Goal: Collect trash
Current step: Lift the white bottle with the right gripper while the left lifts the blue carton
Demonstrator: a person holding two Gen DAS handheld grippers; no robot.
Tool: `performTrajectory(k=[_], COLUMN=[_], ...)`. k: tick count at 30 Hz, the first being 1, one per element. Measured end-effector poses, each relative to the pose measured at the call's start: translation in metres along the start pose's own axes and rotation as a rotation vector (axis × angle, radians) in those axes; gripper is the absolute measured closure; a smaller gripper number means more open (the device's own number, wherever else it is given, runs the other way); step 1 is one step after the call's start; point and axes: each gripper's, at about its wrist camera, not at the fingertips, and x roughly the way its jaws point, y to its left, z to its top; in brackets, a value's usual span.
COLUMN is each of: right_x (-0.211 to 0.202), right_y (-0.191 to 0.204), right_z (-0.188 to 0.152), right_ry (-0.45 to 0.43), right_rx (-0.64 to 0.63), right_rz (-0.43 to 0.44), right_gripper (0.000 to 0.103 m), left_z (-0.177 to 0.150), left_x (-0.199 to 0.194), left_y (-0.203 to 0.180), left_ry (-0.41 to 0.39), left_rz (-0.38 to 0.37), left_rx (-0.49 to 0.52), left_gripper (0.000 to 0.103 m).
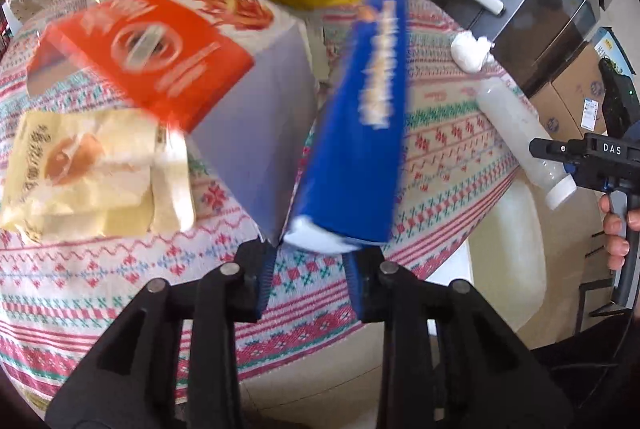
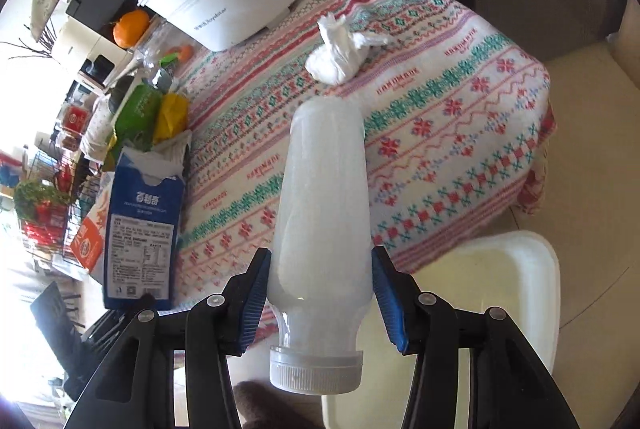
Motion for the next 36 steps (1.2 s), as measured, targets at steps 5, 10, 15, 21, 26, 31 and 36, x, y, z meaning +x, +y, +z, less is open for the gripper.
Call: performTrajectory(k=[5,10,15,21,26,31,36], right_x=[0.012,0.022,0.025,0.027,0.027,0.027,0.017], right_y=[-0.006,-0.003,0.000,0.000,0.001,0.004,0.010], right_z=[-0.010,-0.012,-0.011,-0.010,-0.010,-0.009,-0.009], right_ry=[0.039,0.057,0.058,0.062,0.062,0.057,0.036], right_rx=[-0.009,-0.022,-0.033,-0.025,-0.024,-0.029,-0.042], right_rz=[-0.026,-0.040,-0.047,-0.041,-0.040,-0.038,-0.013], right_gripper=[0.052,0.052,0.052,0.052,0.052,0.052,0.053], left_z=[-0.001,0.003,0.001,-0.003,-0.005,0.004,0.012], left_x=[0.002,0.003,-0.001,-0.015,-0.032,-0.032,-0.032], left_y=[-0.006,-0.015,-0.020,-0.020,-0.030,-0.034,-0.041], left_ry=[0.002,-0.008,0.007,-0.025,-0.133,-0.176,-0.180], left_rz=[0.009,0.023,0.043,0.134,0.170,0.114,0.041], left_rx=[0.008,0.031,0.041,0.049,0.105,0.130,0.142], left_gripper=[0.067,0.067,0.061,0.044,0.044,0.059,0.075])
